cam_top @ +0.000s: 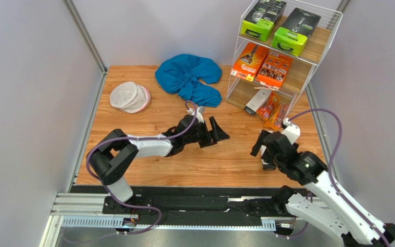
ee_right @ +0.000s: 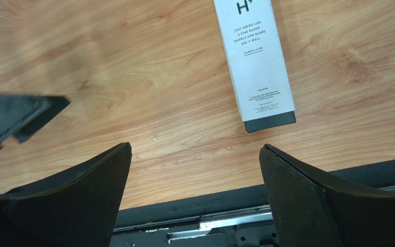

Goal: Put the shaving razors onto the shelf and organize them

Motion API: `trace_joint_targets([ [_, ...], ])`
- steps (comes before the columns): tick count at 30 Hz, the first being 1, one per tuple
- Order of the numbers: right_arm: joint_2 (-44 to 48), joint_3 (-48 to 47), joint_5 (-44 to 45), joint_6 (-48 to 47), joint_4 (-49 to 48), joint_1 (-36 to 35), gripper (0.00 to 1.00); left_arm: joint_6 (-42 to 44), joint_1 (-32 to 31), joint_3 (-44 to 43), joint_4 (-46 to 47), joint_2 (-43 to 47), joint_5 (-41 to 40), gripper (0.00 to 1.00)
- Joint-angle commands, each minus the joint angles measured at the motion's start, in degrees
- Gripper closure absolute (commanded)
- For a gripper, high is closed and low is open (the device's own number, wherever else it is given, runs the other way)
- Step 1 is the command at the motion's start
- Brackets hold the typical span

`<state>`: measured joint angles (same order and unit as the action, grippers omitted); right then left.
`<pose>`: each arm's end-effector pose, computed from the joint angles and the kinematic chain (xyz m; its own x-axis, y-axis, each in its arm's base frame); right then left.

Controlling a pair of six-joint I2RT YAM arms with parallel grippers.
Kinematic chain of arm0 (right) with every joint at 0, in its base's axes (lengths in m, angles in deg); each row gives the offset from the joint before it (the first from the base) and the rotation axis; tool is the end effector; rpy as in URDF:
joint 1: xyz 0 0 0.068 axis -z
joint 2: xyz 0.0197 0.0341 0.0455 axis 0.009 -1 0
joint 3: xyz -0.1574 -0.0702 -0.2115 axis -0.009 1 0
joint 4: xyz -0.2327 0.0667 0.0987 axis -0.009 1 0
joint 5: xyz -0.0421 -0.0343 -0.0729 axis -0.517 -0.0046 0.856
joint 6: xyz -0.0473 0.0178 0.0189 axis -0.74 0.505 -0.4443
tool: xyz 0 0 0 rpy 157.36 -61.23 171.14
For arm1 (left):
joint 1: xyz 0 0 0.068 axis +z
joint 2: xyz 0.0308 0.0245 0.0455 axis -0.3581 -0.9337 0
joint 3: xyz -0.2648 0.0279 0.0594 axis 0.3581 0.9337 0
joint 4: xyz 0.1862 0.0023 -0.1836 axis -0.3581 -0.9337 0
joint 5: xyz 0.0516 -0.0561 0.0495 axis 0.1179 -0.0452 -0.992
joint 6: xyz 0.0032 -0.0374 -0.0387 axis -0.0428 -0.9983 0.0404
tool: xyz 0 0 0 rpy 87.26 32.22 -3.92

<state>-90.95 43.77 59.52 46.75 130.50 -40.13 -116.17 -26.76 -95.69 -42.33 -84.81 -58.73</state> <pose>0.0917 0.0562 0.2852 -0.6598 0.3440 -0.6681 0.2643 0.9385 0.2222 0.2361 -0.2714 0.1829 -0.8929 -0.3356 -0.3000 0.1074 0.4883 -0.8660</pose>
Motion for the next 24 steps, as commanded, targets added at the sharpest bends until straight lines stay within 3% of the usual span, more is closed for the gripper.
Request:
trace_joint_targets([
  [1, -7.01, 2.15, -9.48, -8.91, -7.18, 7.31, 0.00, 6.49, 0.20, 6.67, -2.09, 7.01, 3.22, 0.01],
  [5, -12.20, 4.79, -17.58, -13.13, -11.93, 16.54, 0.00, 7.29, 0.20, 12.11, -2.10, 10.63, 3.83, 0.01],
  [11, -17.21, 5.15, -16.63, -15.69, -14.83, 23.66, 0.00, 7.73, 0.11, 14.58, -0.87, 12.04, 5.94, 0.01],
  [18, -23.89, 5.50, -16.80, -20.60, -20.28, 30.27, 0.00, 7.12, -0.50, 14.94, 1.33, 9.67, 7.44, 0.01],
  [24, -31.71, 6.82, -22.94, -23.60, -26.70, 34.05, 0.00, 4.57, -0.51, 15.29, 4.40, 6.33, 8.75, 0.01],
])
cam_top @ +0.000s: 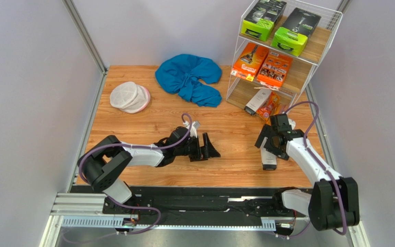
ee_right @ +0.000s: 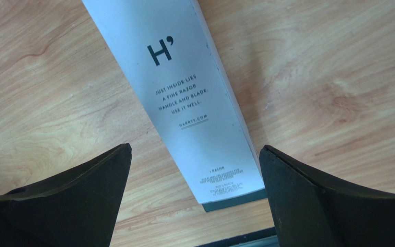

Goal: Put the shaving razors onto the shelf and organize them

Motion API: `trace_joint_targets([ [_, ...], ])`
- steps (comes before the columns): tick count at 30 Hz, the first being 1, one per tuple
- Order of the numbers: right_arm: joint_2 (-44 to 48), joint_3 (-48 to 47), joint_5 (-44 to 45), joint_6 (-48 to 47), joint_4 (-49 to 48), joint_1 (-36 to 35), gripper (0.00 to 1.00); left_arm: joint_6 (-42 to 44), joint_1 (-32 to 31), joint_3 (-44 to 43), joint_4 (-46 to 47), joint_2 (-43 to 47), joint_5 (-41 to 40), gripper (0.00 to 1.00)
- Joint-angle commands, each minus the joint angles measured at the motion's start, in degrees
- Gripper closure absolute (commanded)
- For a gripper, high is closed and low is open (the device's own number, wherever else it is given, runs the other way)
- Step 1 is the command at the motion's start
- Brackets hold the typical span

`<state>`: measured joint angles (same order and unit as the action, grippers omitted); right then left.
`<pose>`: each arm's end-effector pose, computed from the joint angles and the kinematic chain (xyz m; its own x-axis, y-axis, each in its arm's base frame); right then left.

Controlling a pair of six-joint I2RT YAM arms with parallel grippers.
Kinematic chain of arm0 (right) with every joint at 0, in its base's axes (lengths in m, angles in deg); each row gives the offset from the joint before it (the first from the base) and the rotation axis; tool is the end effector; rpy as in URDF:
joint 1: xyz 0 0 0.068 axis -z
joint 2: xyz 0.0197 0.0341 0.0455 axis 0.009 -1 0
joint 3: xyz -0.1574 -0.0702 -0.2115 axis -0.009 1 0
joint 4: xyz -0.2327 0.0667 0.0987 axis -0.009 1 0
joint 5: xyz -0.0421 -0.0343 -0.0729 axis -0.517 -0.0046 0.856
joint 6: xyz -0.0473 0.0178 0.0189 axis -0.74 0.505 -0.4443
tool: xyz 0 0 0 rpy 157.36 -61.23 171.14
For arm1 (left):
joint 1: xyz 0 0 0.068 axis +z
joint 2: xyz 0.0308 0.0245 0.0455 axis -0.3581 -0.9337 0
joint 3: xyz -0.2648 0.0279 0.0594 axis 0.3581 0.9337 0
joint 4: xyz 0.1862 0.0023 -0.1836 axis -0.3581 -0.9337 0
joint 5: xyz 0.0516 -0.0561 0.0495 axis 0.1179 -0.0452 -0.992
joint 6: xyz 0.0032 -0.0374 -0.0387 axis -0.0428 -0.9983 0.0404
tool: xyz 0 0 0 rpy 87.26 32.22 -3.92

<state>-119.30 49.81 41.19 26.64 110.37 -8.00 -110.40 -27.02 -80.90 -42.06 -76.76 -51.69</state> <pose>0.1984 0.0232 0.2004 -0.8227 0.4020 -0.4020 0.4178 0.9070 0.0521 0.1900 -0.2289 0.1521 -0.9430 -0.1657 -0.2885 0.1590 0.5373 -0.8283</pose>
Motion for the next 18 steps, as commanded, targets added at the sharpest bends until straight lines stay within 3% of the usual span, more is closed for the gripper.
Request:
trace_joint_targets([
  [1, -4.33, 1.05, -4.70, -3.40, -7.18, 2.18, 0.00, -1.38, -0.24, 0.58, 5.36, -2.76, 2.07, 0.01],
  [6, -7.50, 3.24, -7.07, -4.28, -10.52, 5.61, 0.03, -2.61, -0.42, 0.76, 7.22, -4.70, 2.86, 0.01],
  [10, -6.28, 4.83, -9.53, -4.54, -12.63, 7.02, 0.23, -2.26, -0.42, 0.84, 7.31, -4.53, 3.12, 0.01],
  [11, -5.75, 5.35, -12.49, -4.63, -13.16, 7.11, 0.61, -2.26, -0.51, 0.84, 7.31, -4.44, 3.13, 0.01],
  [12, -5.31, 5.88, -13.05, -4.11, -13.25, 7.11, 0.77, -2.43, -0.42, 0.84, 7.31, -4.27, 3.13, 0.02],
  [18, -0.04, 7.38, -18.23, -1.21, -13.17, 7.02, 0.79, -2.96, -1.12, -0.30, 7.57, -2.60, 2.16, 0.02],
])
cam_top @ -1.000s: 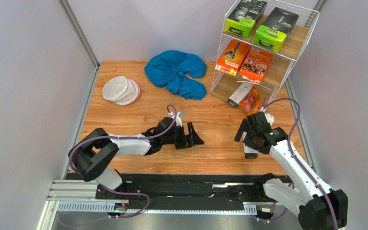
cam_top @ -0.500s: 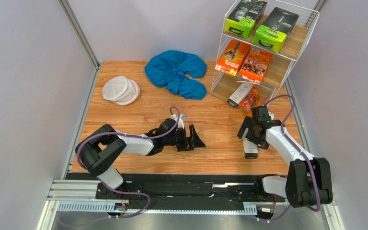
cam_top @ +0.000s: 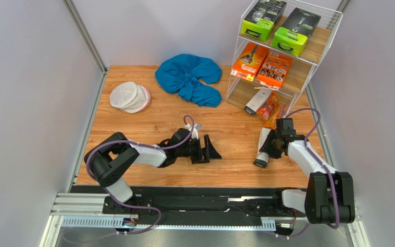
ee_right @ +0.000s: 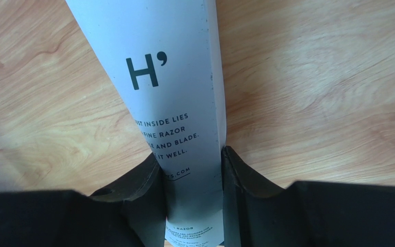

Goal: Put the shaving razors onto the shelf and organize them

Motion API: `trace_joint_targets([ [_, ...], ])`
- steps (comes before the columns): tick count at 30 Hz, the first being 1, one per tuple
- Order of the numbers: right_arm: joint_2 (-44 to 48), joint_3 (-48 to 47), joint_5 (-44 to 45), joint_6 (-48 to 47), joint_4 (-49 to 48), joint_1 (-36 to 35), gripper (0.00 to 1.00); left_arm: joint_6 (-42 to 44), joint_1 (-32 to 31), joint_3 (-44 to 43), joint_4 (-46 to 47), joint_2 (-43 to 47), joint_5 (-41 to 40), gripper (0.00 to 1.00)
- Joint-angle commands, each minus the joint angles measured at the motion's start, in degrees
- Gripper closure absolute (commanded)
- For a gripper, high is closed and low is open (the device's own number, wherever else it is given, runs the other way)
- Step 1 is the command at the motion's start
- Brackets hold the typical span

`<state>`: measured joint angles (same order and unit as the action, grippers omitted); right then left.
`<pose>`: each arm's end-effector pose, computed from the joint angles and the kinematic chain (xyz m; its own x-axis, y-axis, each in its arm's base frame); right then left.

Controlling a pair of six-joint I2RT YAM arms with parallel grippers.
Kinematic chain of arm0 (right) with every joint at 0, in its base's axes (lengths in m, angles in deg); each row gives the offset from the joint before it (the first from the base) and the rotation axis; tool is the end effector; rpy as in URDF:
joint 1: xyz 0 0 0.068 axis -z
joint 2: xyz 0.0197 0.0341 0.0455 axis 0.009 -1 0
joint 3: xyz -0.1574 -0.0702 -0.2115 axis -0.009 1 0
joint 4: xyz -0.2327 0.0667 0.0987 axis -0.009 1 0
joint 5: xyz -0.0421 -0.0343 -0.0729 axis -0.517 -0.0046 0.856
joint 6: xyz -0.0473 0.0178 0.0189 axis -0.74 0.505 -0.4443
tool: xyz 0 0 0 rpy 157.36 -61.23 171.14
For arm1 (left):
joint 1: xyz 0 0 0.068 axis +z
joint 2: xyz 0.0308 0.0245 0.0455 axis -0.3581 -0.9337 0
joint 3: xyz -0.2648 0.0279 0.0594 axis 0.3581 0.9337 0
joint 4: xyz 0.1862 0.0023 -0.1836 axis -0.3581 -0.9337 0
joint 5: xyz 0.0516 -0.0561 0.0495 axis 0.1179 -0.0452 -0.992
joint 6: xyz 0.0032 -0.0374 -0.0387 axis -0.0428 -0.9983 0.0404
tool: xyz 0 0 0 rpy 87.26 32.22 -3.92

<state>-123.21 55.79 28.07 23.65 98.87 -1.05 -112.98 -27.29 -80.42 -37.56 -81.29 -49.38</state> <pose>0.2065 0.0073 0.1663 -0.8263 0.4601 -0.3248 0.4035 0.8860 0.2287 0.1908 -0.2339 0.1352 -0.9611 -0.1539 -0.2293 0.1189 0.5186 -0.8467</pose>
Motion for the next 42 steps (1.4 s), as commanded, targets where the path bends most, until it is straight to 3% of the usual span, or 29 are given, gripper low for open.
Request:
trace_joint_targets([
  [1, 5.36, 2.00, -5.99, 3.53, -1.67, 0.16, 0.79, -0.47, -1.03, -1.13, 3.07, 2.36, -0.07, 0.02],
  [7, 23.28, 2.18, -7.85, 11.88, 1.48, 0.07, 0.79, 0.58, -2.35, -6.83, 1.41, 4.56, 0.81, 0.02],
  [12, 38.47, 2.36, -6.27, 24.96, 2.55, 0.07, 0.79, 2.60, -3.49, -10.88, -0.53, 6.85, -1.56, 0.02],
  [19, 49.39, 3.76, -4.25, 38.51, 3.69, 0.07, 0.79, 8.93, -5.16, -18.08, -4.22, 7.21, -6.66, 0.02],
  [26, 55.99, 4.12, -1.08, 43.89, 3.95, -0.02, 0.78, 16.65, -8.33, -25.64, -4.84, 3.08, -7.19, 0.01],
  [42, 54.24, 2.09, -3.45, 45.47, 3.08, 0.07, 0.77, 21.59, -13.16, -38.83, -10.02, -4.92, 0.02, 0.01],
])
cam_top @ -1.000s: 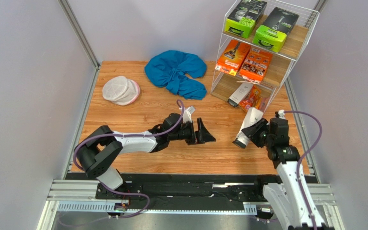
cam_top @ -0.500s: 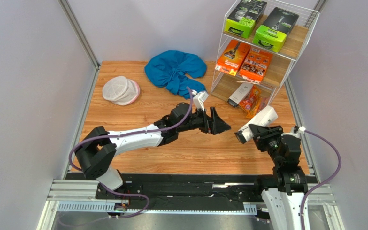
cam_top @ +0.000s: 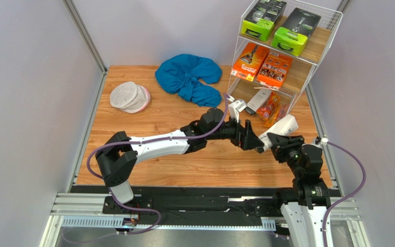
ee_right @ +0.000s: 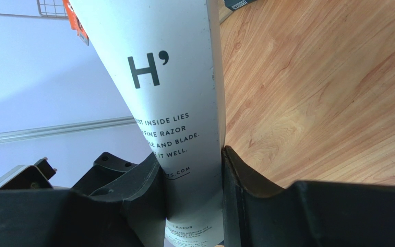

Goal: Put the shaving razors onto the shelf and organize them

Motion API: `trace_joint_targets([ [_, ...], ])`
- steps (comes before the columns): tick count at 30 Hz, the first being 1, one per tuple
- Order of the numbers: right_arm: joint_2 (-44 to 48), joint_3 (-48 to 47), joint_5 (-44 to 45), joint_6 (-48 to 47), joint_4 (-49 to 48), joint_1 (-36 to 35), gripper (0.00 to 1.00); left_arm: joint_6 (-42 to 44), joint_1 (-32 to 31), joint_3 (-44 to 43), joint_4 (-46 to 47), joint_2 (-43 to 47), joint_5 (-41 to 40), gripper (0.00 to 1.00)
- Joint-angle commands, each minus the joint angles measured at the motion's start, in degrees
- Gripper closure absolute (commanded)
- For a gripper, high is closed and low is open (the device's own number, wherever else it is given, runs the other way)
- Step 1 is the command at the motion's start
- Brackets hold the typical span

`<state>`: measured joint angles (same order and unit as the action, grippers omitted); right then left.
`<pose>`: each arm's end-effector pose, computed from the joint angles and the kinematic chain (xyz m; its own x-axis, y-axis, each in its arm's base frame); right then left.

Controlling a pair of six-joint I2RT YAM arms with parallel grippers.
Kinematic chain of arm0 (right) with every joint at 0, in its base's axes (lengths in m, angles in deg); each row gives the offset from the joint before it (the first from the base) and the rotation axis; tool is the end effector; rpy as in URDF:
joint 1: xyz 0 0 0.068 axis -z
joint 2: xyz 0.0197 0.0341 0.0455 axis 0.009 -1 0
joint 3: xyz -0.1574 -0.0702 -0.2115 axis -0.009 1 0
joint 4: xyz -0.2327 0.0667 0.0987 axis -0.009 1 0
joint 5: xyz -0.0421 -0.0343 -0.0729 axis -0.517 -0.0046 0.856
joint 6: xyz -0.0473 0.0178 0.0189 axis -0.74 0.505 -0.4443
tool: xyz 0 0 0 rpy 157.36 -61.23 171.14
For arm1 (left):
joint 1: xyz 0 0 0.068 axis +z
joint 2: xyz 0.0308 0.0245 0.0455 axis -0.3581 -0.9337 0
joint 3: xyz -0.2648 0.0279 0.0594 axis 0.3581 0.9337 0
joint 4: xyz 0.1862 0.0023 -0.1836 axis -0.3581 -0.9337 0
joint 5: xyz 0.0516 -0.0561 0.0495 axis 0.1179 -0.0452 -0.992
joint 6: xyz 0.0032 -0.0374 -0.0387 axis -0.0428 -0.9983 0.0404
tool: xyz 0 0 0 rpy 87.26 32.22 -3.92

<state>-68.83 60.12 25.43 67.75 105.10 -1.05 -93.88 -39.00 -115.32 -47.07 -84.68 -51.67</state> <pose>0.0890 0.0058 0.2602 -0.2220 0.9464 -0.2348 0.3392 0.3007 0.8914 0.1917 -0.3557 0.2882 -0.7278 -0.0242 -0.6853 0.6634 0.2284 -0.7126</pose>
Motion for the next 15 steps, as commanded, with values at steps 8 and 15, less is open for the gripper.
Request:
trace_joint_targets([
  [8, -1.19, -3.02, -2.12, 1.01, -4.21, 0.07, 0.76, 2.13, -2.86, -7.00, -1.84, -4.61, 3.81, 0.01],
  [15, -1.54, -3.99, -3.97, 1.80, -4.82, 0.07, 0.76, 1.87, -3.29, -7.27, -1.22, -5.93, 3.28, 0.12],
])
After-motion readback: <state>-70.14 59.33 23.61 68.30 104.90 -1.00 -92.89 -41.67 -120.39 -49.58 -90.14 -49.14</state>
